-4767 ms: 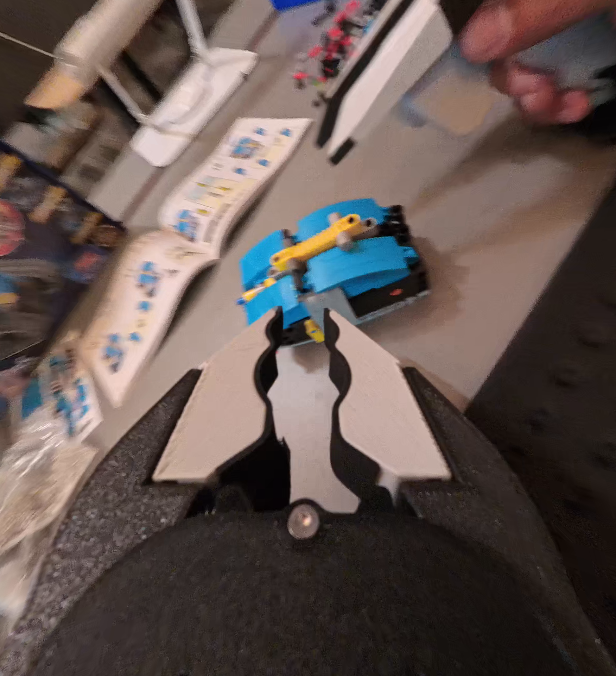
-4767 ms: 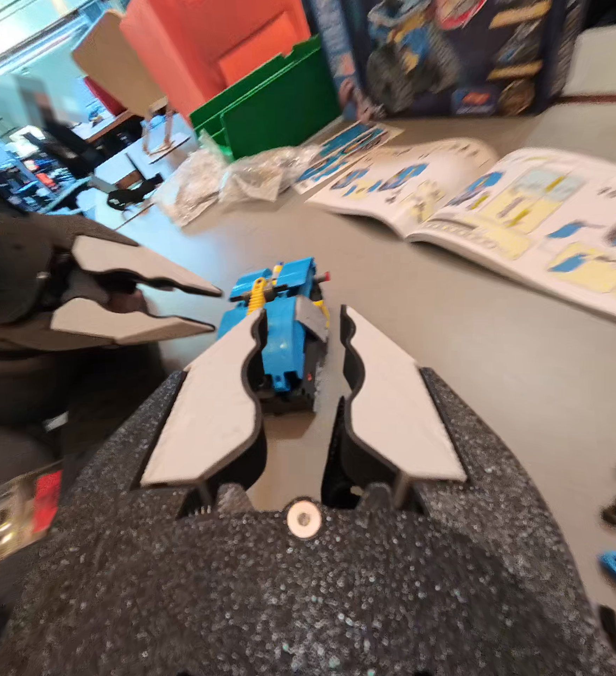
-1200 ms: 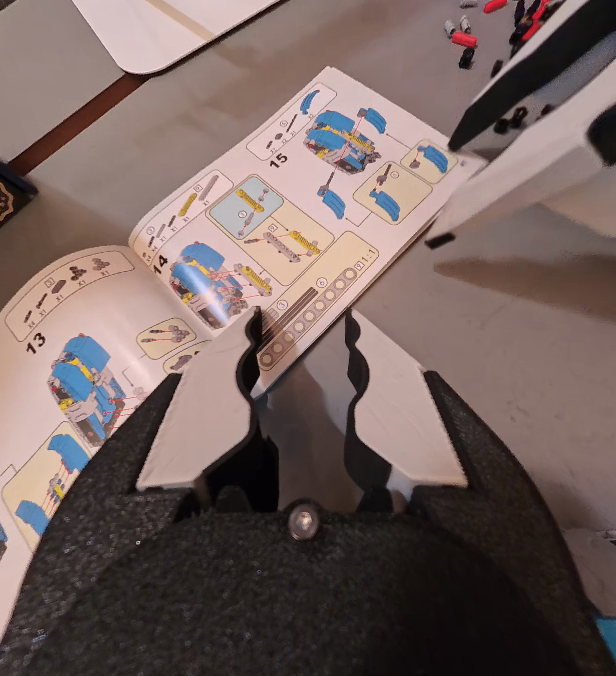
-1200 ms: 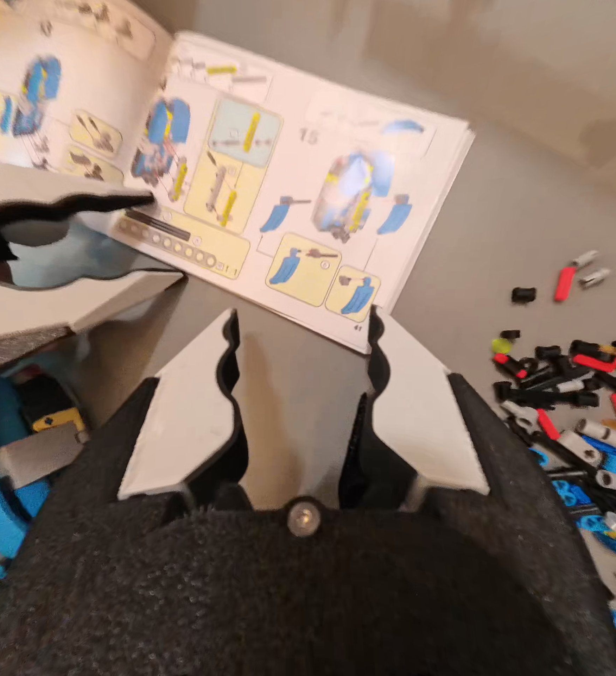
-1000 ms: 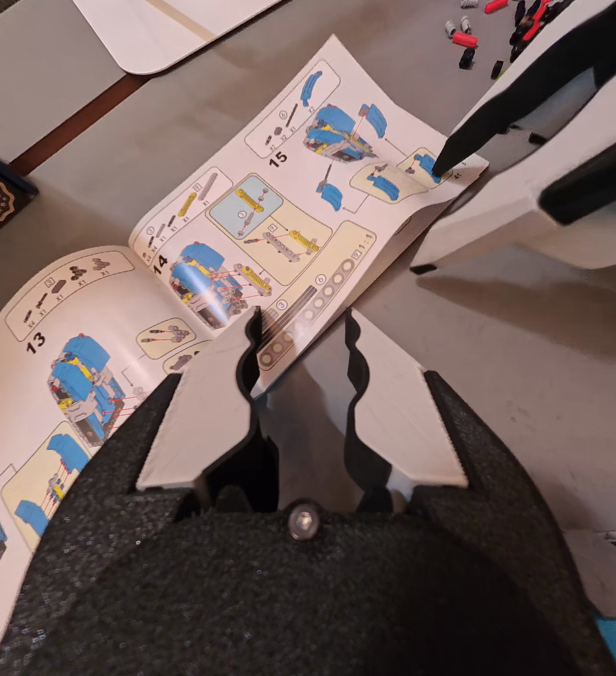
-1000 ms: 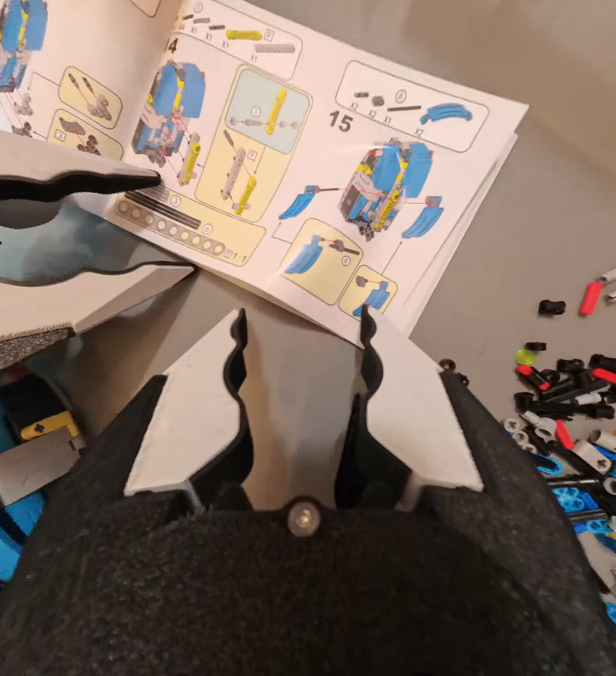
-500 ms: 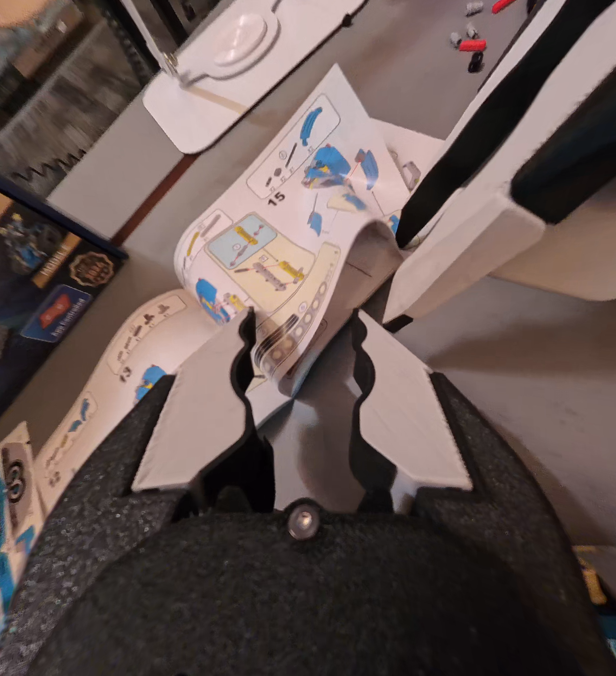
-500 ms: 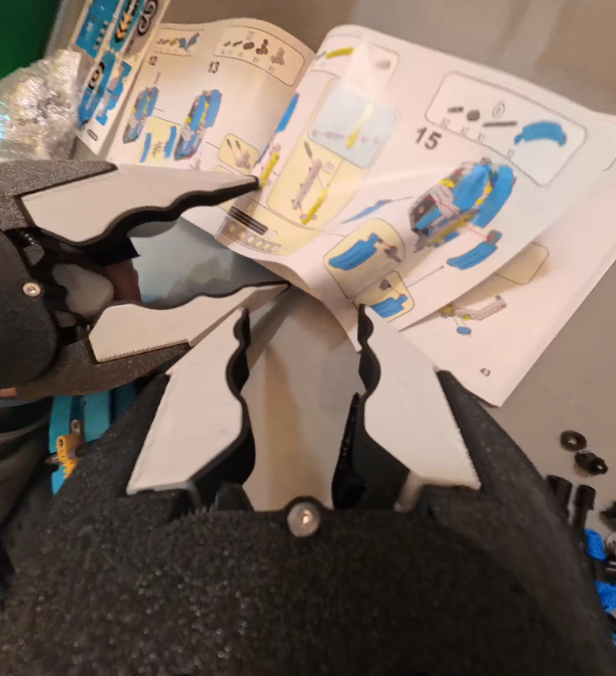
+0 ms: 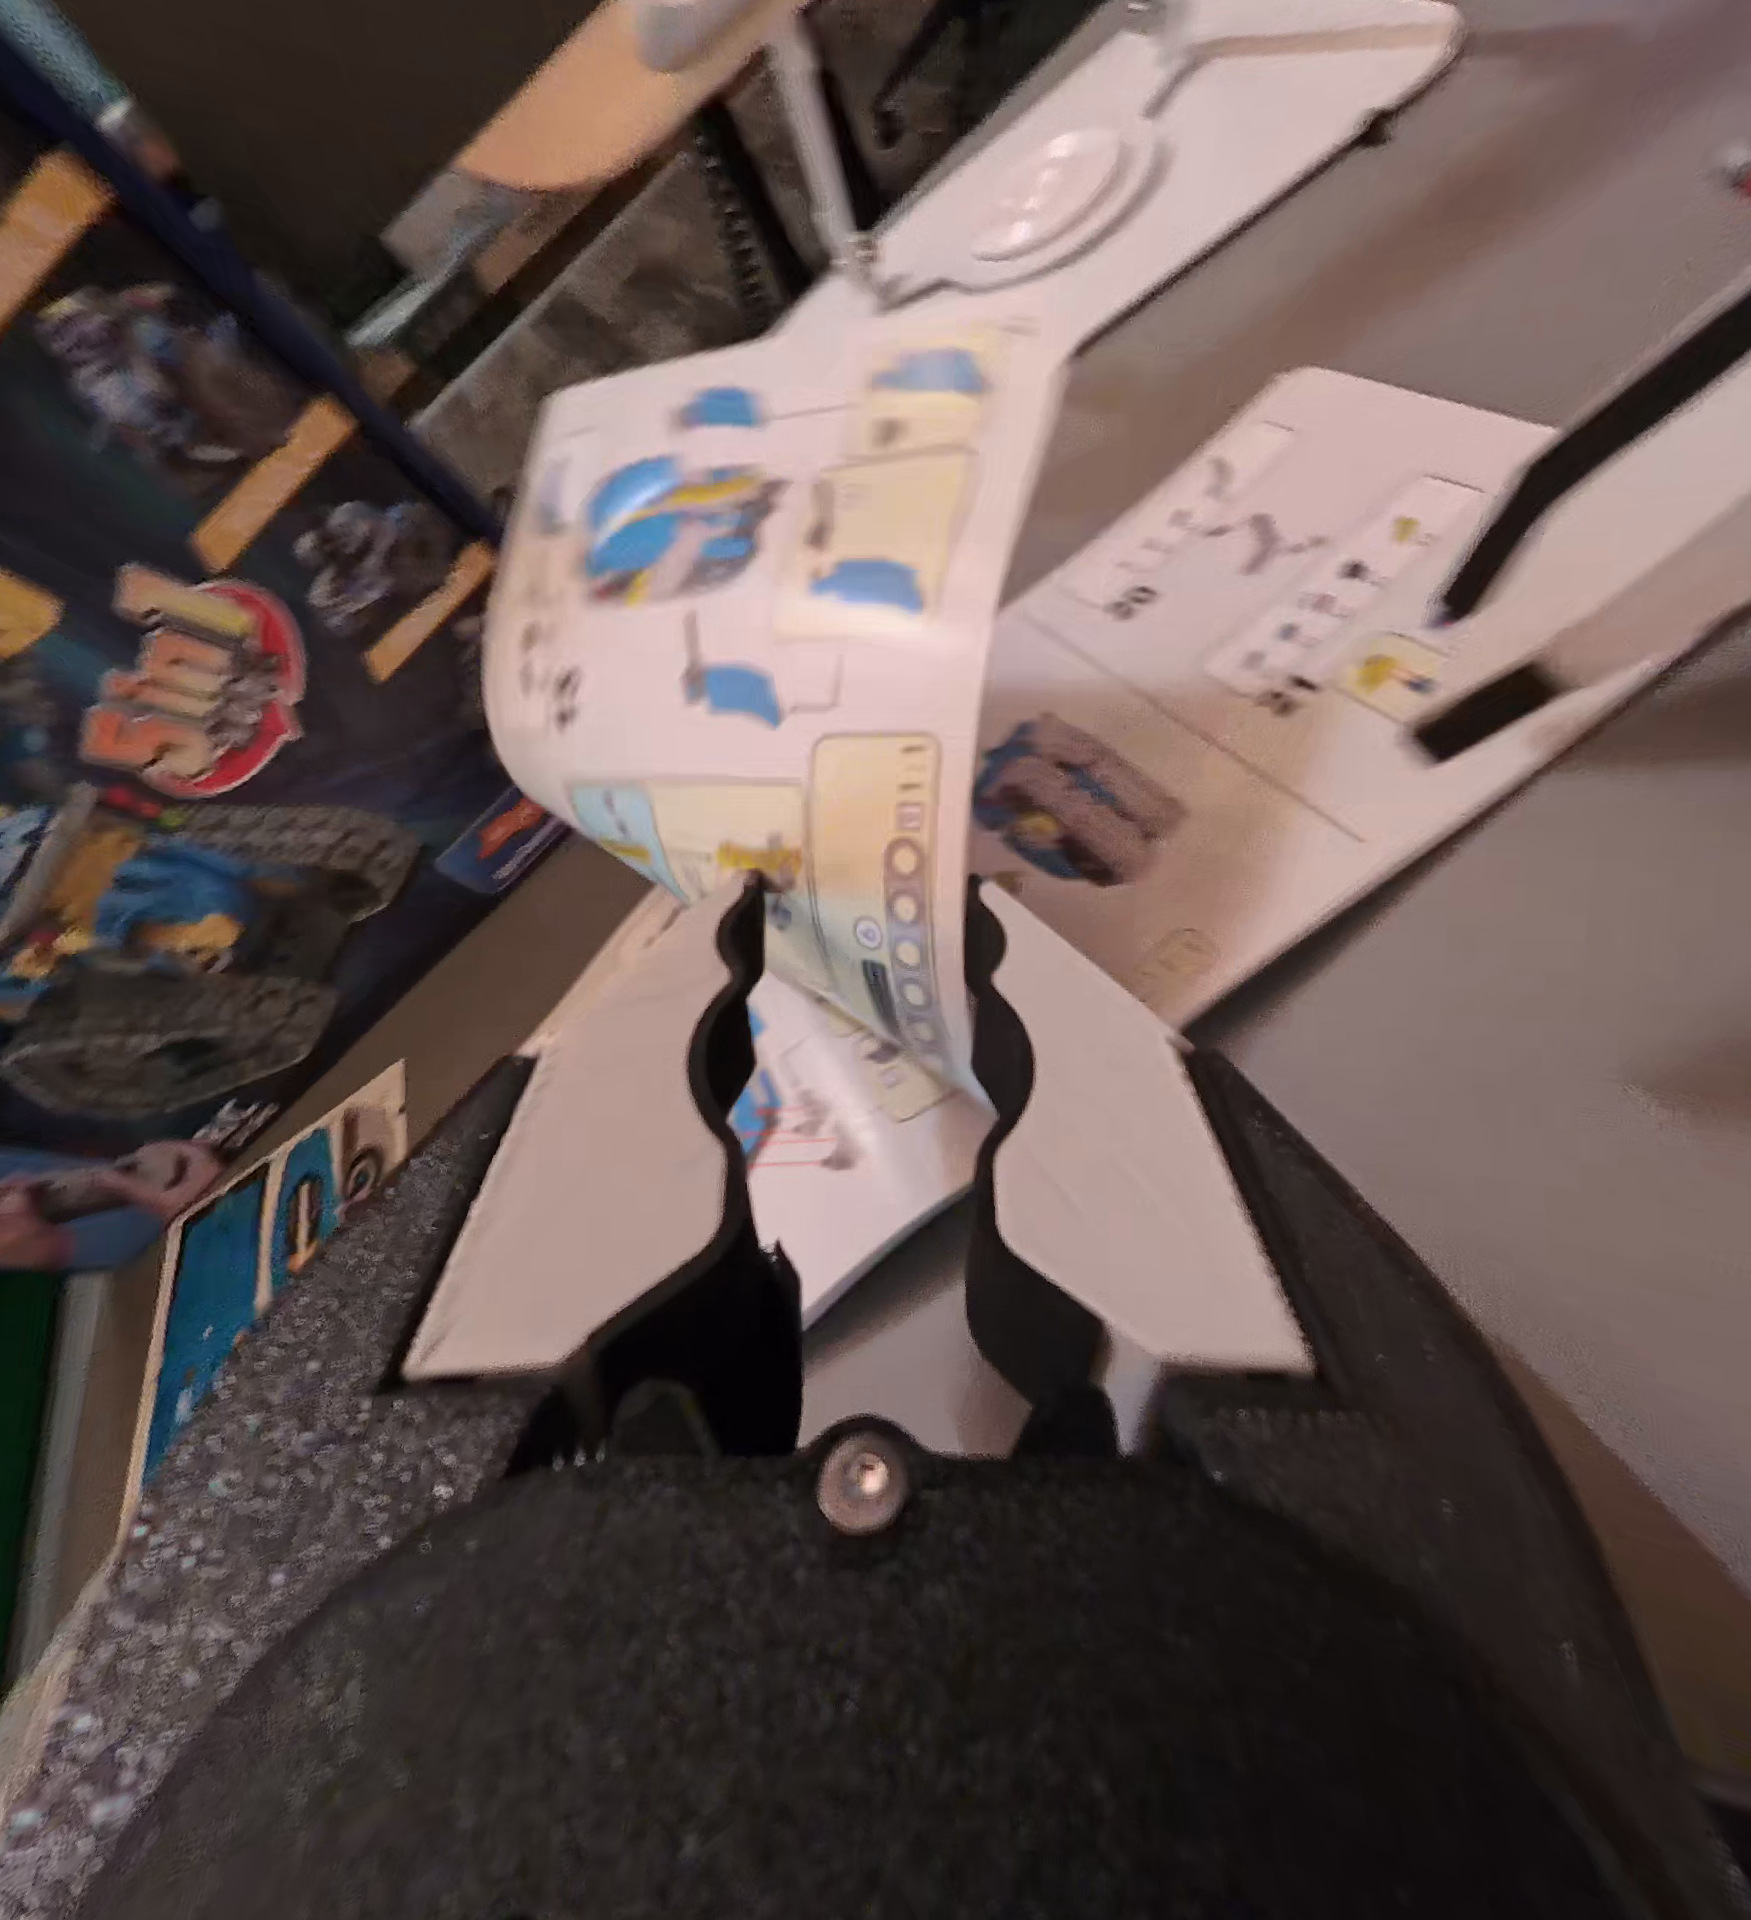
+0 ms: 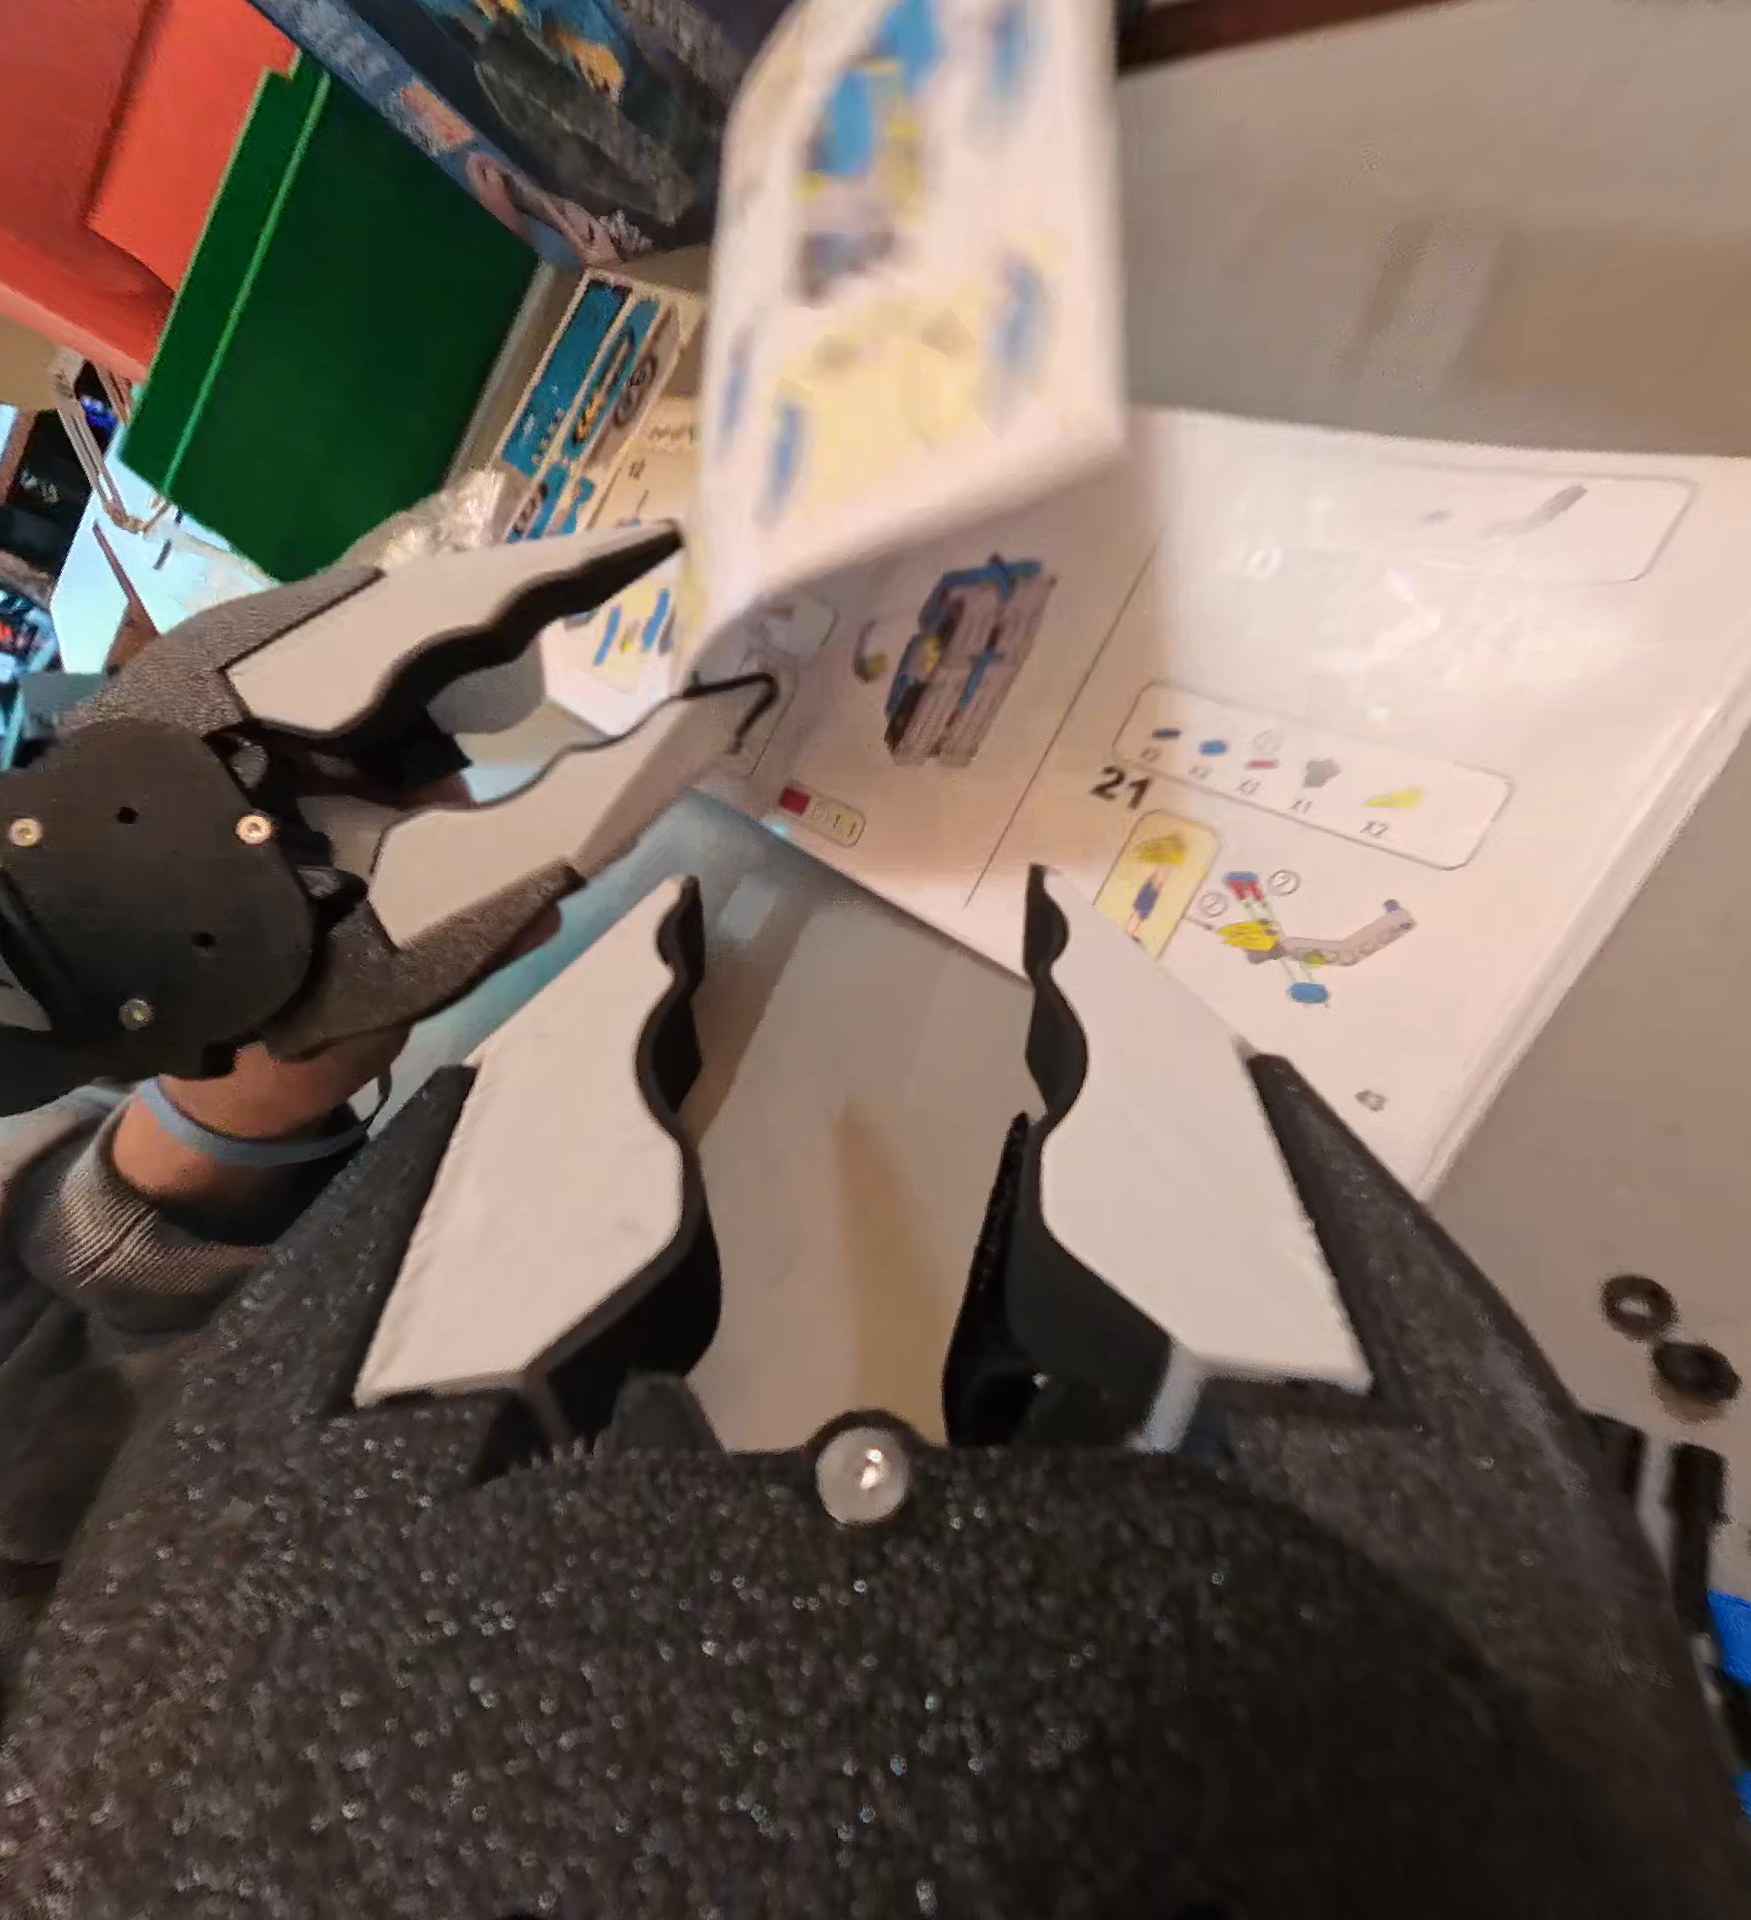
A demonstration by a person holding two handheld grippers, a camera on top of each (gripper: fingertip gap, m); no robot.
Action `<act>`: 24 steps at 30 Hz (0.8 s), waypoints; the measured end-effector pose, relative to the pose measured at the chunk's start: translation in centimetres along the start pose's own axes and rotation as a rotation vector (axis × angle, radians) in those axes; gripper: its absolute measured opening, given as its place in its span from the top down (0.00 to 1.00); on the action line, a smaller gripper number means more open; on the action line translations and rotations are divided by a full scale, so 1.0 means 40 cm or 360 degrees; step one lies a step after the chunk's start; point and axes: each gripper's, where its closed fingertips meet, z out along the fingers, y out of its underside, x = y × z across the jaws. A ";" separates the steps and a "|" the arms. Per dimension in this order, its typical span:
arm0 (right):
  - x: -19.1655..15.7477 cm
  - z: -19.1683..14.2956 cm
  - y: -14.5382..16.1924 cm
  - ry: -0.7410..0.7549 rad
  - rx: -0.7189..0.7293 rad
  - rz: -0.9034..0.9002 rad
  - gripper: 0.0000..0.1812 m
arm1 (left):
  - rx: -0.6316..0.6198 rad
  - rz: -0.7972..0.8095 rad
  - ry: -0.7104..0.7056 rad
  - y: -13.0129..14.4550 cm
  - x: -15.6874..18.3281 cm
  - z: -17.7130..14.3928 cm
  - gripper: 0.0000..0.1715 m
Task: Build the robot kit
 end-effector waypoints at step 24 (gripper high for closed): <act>0.040 -0.015 -0.003 0.0312 0.0070 -0.0366 0.69 | -0.0189 -0.0402 0.0122 0.126 -0.104 -0.031 0.94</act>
